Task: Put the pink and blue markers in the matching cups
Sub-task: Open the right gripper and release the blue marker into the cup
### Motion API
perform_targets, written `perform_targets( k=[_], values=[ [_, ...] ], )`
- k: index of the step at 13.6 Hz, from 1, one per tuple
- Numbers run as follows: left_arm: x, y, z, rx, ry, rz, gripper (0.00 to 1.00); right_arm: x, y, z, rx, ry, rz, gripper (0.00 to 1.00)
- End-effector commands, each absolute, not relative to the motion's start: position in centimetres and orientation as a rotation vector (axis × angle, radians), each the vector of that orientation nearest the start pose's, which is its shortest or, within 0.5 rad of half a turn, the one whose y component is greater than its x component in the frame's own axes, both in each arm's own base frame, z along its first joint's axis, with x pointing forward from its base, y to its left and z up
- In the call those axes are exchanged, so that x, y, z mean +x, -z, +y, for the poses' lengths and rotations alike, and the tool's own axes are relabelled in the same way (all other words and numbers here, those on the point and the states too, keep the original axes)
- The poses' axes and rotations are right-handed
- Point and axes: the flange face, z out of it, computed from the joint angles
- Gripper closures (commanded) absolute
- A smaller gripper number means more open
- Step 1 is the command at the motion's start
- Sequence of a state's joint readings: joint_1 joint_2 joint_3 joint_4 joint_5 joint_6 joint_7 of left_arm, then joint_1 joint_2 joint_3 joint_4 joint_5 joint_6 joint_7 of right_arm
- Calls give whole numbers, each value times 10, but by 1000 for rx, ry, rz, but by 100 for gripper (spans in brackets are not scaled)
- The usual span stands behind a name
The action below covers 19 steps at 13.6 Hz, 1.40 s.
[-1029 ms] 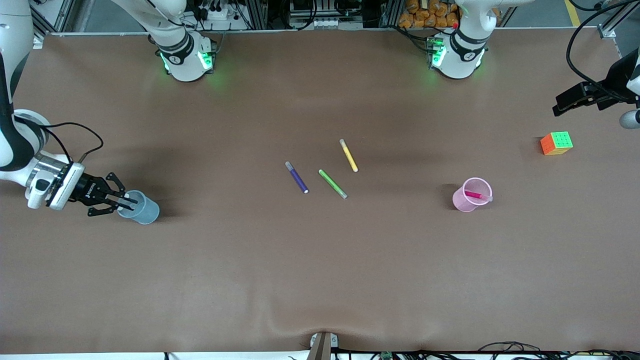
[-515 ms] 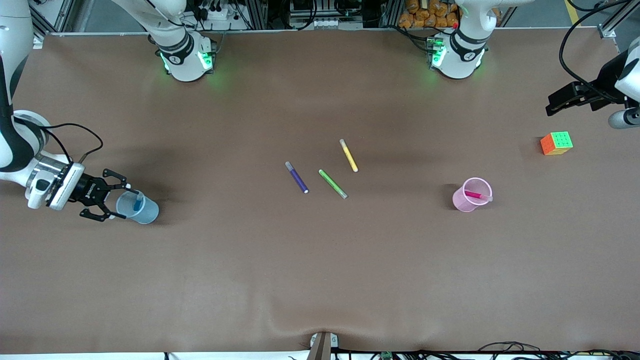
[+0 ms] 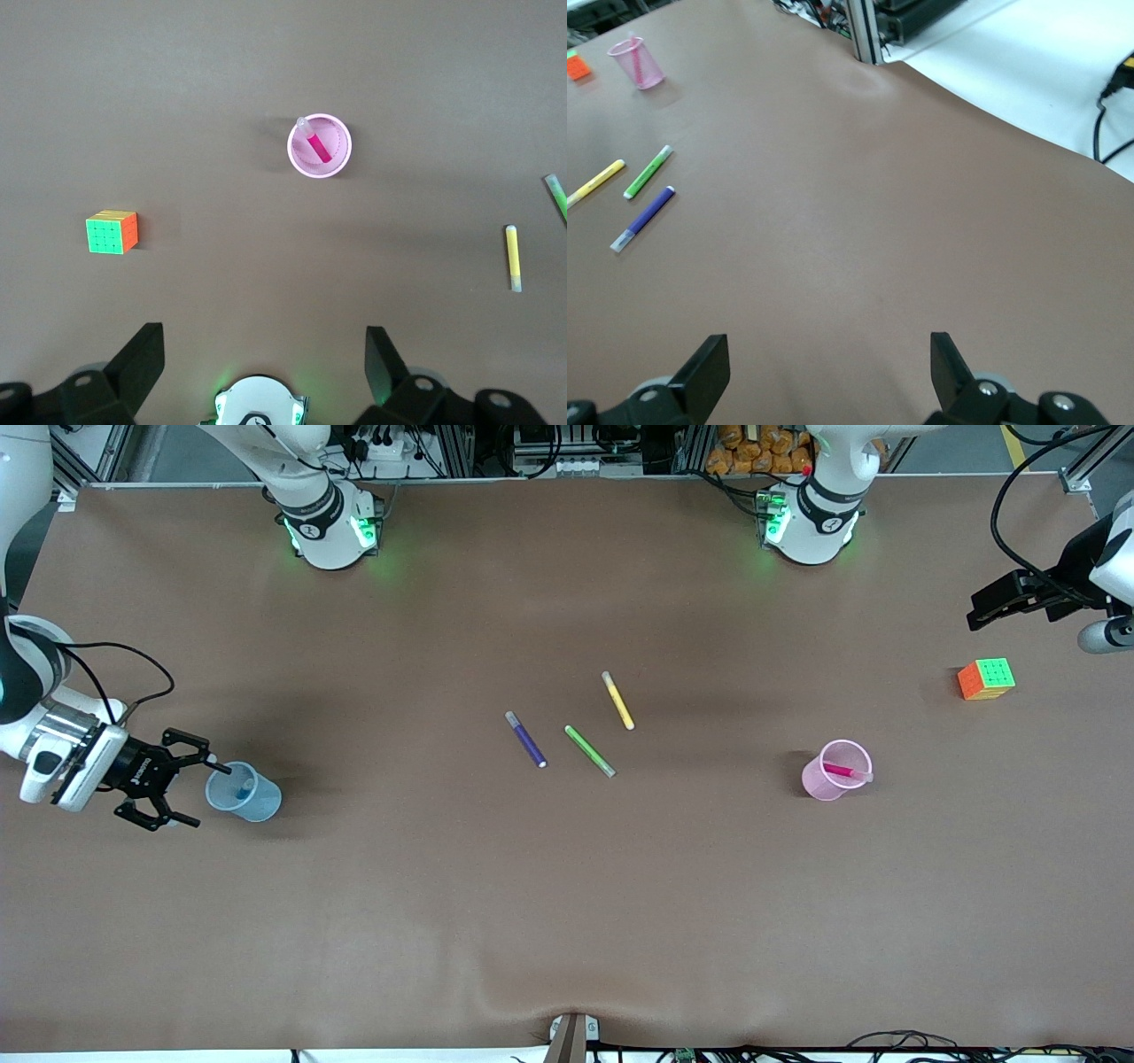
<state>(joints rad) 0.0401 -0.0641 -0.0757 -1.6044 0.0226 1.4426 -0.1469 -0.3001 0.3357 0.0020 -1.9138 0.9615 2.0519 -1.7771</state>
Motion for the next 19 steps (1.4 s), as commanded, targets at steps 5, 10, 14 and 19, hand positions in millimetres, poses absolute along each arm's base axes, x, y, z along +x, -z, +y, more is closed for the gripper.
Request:
perform_targets(
  k=[5,10,14,19],
  values=[
    [506,-646,-13,-3116,-133,-162,0,590,-445,-113,-2519,567,-924,0],
    [506,-646,-13,-3115,-145,-162,0,577,-499,-91,-2689,468,-690,0],
    [506,-645,-14,-3114,-147,-160,0,573,-533,-62,-2803,264,-462,0],
    [505,-649,-25,-3124,-136,-130,0,564,-571,-53,-2972,48,-188,0]
  ],
)
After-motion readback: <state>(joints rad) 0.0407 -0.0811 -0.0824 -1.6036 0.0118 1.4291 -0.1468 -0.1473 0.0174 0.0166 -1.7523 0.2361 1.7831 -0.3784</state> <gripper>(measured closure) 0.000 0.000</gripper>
